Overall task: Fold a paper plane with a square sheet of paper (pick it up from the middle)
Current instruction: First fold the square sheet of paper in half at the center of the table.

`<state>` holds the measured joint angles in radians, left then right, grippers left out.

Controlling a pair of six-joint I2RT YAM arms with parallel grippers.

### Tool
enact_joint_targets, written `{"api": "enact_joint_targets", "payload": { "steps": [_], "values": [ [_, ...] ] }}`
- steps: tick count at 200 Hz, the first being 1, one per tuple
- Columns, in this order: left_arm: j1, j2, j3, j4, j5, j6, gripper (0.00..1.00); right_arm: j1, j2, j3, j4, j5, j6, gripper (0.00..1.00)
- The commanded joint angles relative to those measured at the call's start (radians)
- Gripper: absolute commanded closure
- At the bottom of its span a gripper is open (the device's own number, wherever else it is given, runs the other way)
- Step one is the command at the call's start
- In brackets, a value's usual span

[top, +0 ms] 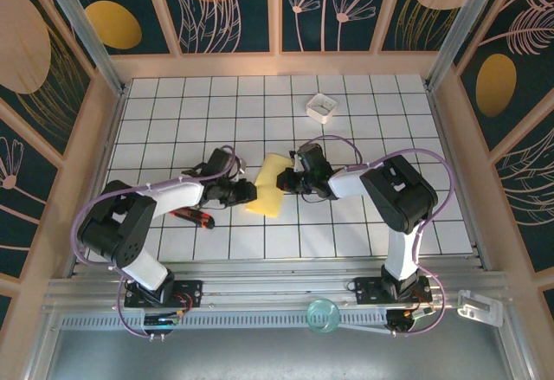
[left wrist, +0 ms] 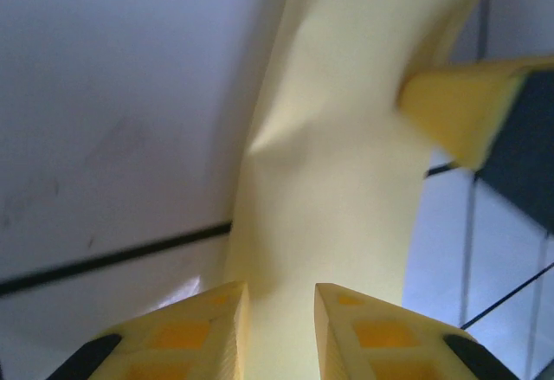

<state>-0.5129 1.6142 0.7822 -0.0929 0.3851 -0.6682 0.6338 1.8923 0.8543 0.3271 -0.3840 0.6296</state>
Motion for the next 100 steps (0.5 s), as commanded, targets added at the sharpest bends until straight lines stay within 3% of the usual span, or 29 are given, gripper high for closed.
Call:
{"api": "enact_joint_targets", "payload": {
  "steps": [1,61,100],
  "values": [
    [0.02,0.065,0.122,0.076,0.08,-0.02,0.75,-0.025,0.063,-0.063,-0.211,0.099,-0.041,1.0],
    [0.04,0.389,0.427,-0.009,0.048,0.069,0.82,-0.025,0.058,-0.066,-0.209,0.099,-0.041,1.0],
    [0.081,0.461,0.476,-0.028,-0.014,0.104,0.82,-0.026,0.051,-0.08,-0.209,0.103,-0.031,1.0]
  ]
}}
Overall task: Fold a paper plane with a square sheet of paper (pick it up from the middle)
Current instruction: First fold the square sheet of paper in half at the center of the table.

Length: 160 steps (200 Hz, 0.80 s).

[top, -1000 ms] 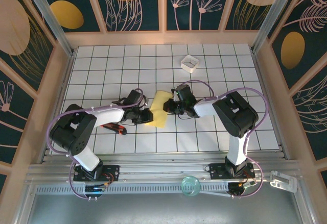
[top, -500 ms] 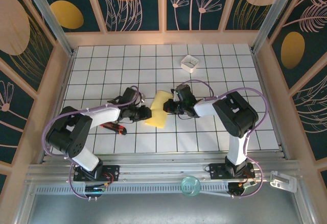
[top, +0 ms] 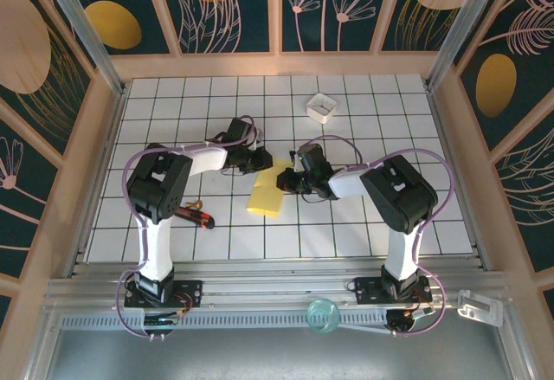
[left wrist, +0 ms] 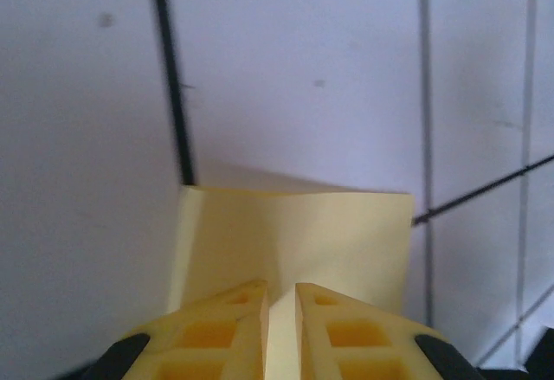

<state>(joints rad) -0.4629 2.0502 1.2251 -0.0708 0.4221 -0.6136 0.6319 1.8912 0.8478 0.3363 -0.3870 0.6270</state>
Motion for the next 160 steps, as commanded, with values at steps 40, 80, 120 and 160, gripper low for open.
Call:
{"api": "enact_joint_targets", "payload": {
  "steps": [40,80,120,160],
  "values": [
    [0.038,0.046,0.07,-0.084,-0.053,0.086,0.82,-0.027,0.043,-0.079,-0.215,0.101,-0.017,1.0],
    [0.034,-0.105,-0.03,0.002,0.048,0.019,0.76,-0.028,0.038,-0.065,-0.221,0.102,-0.012,1.0],
    [0.001,-0.203,-0.203,0.055,0.1,-0.032,0.74,-0.028,0.046,-0.064,-0.22,0.102,-0.008,1.0],
    [0.007,-0.148,-0.215,-0.003,-0.018,0.01,0.78,-0.028,0.058,-0.058,-0.224,0.106,-0.013,1.0]
  ]
}}
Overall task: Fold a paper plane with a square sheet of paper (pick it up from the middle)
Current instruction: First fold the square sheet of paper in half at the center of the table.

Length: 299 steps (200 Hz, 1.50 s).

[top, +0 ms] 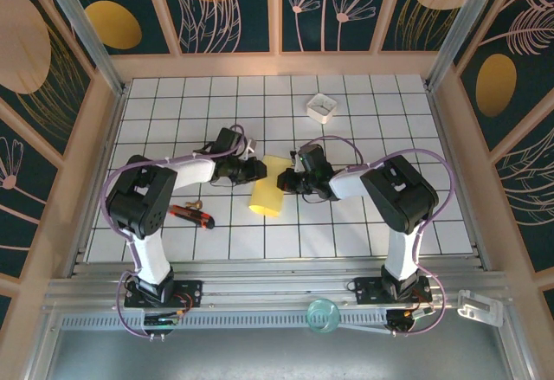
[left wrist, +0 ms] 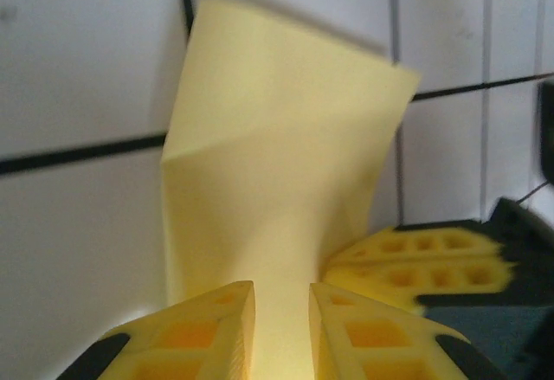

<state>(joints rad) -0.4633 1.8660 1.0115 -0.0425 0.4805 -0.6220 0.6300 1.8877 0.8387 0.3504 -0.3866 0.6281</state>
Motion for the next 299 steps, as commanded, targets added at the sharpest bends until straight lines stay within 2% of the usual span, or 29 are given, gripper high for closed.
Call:
{"api": "enact_joint_targets", "payload": {
  "steps": [1,35,95,127,152,173,203,222,244,263,280,299],
  "values": [
    [0.009,0.037,-0.001,-0.036,-0.084,0.02,0.78,-0.026,0.062,-0.049,-0.239,0.106,-0.014,1.0],
    [0.036,0.005,-0.032,-0.082,-0.189,0.057,0.79,-0.027,0.056,-0.053,-0.248,0.115,-0.024,1.0],
    [-0.01,-0.236,-0.205,0.088,0.024,-0.061,0.71,-0.028,0.048,-0.043,-0.253,0.111,-0.025,1.0],
    [-0.065,-0.204,-0.215,0.077,0.062,-0.065,0.7,-0.028,0.052,-0.037,-0.257,0.114,-0.03,1.0],
    [-0.061,-0.158,-0.195,-0.041,-0.058,-0.008,0.75,-0.027,0.053,-0.041,-0.255,0.115,-0.03,1.0],
    [-0.044,-0.116,-0.226,-0.078,-0.115,0.022,0.77,-0.028,0.052,-0.045,-0.256,0.12,-0.034,1.0],
    [-0.031,-0.144,-0.266,-0.124,-0.175,0.06,0.78,-0.031,0.05,-0.051,-0.258,0.126,-0.044,1.0],
    [-0.032,-0.209,-0.278,-0.109,-0.136,0.056,0.78,-0.032,0.047,-0.054,-0.258,0.124,-0.046,1.0],
    [-0.048,-0.296,-0.32,0.014,-0.025,-0.012,0.75,-0.032,0.042,-0.059,-0.254,0.124,-0.042,1.0],
    [-0.082,-0.314,-0.343,0.109,0.05,-0.06,0.73,-0.032,0.041,-0.066,-0.249,0.126,-0.039,1.0],
    [-0.091,-0.274,-0.334,0.092,0.053,-0.061,0.73,-0.032,0.042,-0.066,-0.248,0.126,-0.039,1.0],
    [-0.088,-0.218,-0.315,-0.006,-0.032,-0.025,0.75,-0.032,0.043,-0.067,-0.248,0.127,-0.041,1.0]
  ]
}}
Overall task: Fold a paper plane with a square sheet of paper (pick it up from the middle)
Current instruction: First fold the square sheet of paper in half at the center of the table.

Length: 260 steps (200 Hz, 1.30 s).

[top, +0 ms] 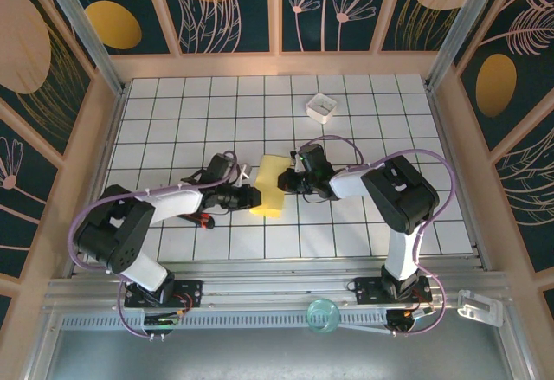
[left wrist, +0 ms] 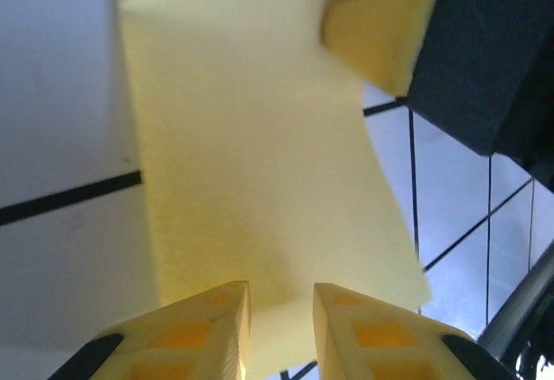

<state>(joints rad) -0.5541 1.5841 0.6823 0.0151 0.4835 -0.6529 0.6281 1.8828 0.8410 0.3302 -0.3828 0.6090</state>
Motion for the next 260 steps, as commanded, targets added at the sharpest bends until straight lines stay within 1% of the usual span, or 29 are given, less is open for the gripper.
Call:
{"api": "enact_joint_targets", "payload": {
  "steps": [1,16,31,53,64,82,95,115,132,149,176,199,220,235,260],
  "values": [
    [0.003,0.066,0.014,-0.069,-0.04,0.008,0.75,-0.03,0.048,-0.069,-0.229,0.124,-0.022,1.0],
    [0.007,0.086,0.01,-0.114,-0.102,0.021,0.77,-0.031,0.047,-0.069,-0.23,0.127,-0.026,1.0],
    [0.009,0.078,-0.005,-0.13,-0.142,0.028,0.78,-0.03,0.044,-0.072,-0.233,0.131,-0.029,1.0],
    [0.018,0.044,-0.017,-0.181,-0.213,0.042,0.78,-0.031,0.036,-0.081,-0.234,0.134,-0.031,1.0],
    [0.024,0.014,-0.024,-0.185,-0.221,0.042,0.78,-0.03,0.036,-0.082,-0.234,0.136,-0.032,1.0],
    [0.024,-0.029,-0.019,-0.173,-0.195,0.037,0.78,-0.031,0.034,-0.084,-0.234,0.138,-0.034,1.0],
    [0.024,-0.057,-0.018,-0.123,-0.124,0.022,0.75,-0.031,0.036,-0.085,-0.234,0.138,-0.034,1.0],
    [0.018,-0.082,-0.024,-0.002,0.004,-0.025,0.7,-0.03,0.034,-0.087,-0.232,0.137,-0.031,1.0],
    [0.011,-0.062,-0.016,0.063,0.064,-0.051,0.68,-0.03,0.032,-0.086,-0.23,0.138,-0.031,1.0],
    [0.014,-0.014,0.015,0.042,0.049,-0.039,0.68,-0.03,0.032,-0.084,-0.233,0.139,-0.032,1.0],
    [0.019,0.055,0.055,-0.006,-0.028,-0.015,0.7,-0.03,0.033,-0.085,-0.235,0.142,-0.037,1.0],
    [0.052,0.086,0.041,-0.046,-0.09,0.001,0.74,-0.031,0.028,-0.089,-0.236,0.145,-0.043,1.0],
    [0.074,0.095,0.013,-0.072,-0.122,0.031,0.75,-0.036,0.028,-0.091,-0.238,0.145,-0.054,1.0],
    [0.075,0.103,0.007,-0.103,-0.121,0.06,0.75,-0.042,0.029,-0.089,-0.236,0.135,-0.072,1.0],
    [0.072,0.094,-0.011,-0.113,-0.044,0.095,0.75,-0.048,0.026,-0.071,-0.24,0.089,-0.127,1.0]
  ]
}}
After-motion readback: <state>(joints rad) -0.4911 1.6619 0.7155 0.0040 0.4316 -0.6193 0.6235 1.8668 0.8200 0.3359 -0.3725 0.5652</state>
